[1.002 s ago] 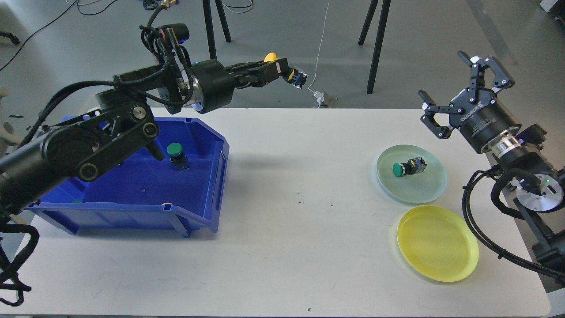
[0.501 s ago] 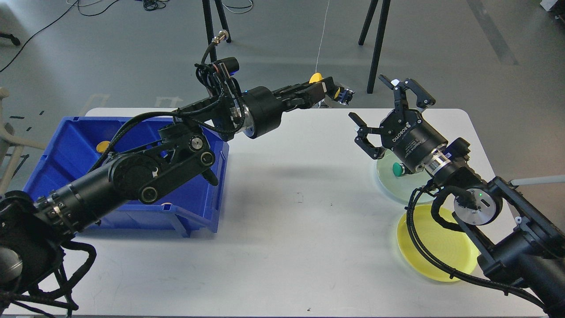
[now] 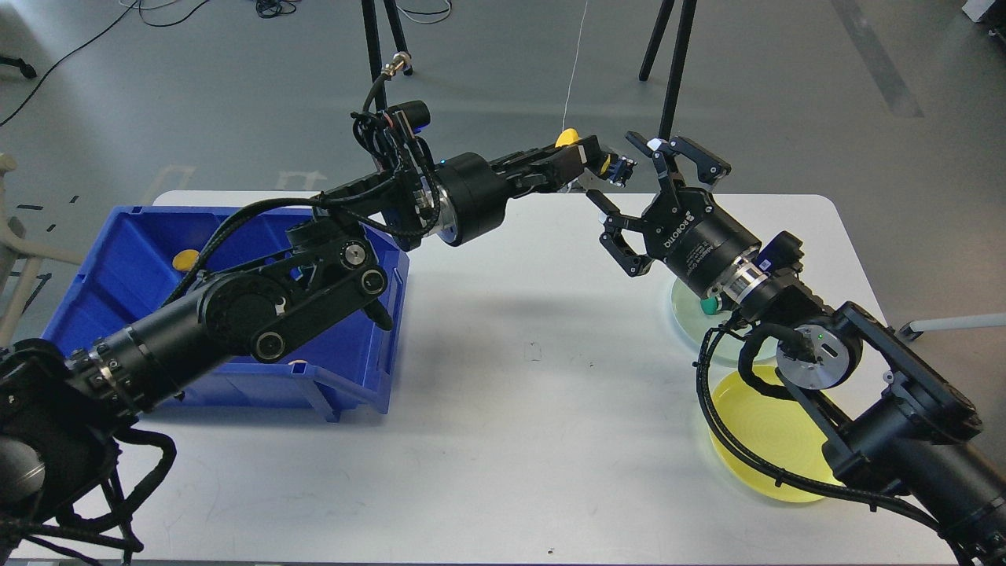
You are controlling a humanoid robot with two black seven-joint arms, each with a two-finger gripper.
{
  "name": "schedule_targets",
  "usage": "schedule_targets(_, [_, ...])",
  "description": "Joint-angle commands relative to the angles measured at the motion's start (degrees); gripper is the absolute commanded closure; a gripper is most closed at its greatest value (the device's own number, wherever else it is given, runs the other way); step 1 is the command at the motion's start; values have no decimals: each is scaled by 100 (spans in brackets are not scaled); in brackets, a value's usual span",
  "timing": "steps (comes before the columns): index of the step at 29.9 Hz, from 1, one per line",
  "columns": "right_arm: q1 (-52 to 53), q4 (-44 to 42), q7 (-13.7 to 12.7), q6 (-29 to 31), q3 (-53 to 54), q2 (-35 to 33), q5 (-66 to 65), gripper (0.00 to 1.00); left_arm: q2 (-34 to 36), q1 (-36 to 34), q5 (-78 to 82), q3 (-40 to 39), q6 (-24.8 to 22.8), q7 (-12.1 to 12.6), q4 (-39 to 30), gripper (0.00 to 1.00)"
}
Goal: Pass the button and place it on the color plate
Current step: 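Pass the yellow button from the left gripper to the right gripper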
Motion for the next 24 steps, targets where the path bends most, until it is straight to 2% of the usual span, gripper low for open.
schedule_targets(1, [29,-51,0,7,-6,6,7,40,8,-1,5,5,0,0,-6,65])
schedule_targets(5, [90,-42,0,25,-6,6,7,64,16,-1,-4,5,9,0,-6,65])
schedule_targets(9, [126,-42,0,33,-6,-3,7,79,17,-1,-4,5,0,0,-6,64])
schedule_targets(17, [126,-42,9,33,3,-3,7,80,25,-1,5,5,0,0,-6,61])
schedule_targets(22, [143,-42,9,33,3,-3,7,80,17,-9,-4,-4,9,18,-6,45])
schedule_targets(24, [161,-33,9,33,3,-3,7,80,17,-27,-4,-22,9,9,-6,33])
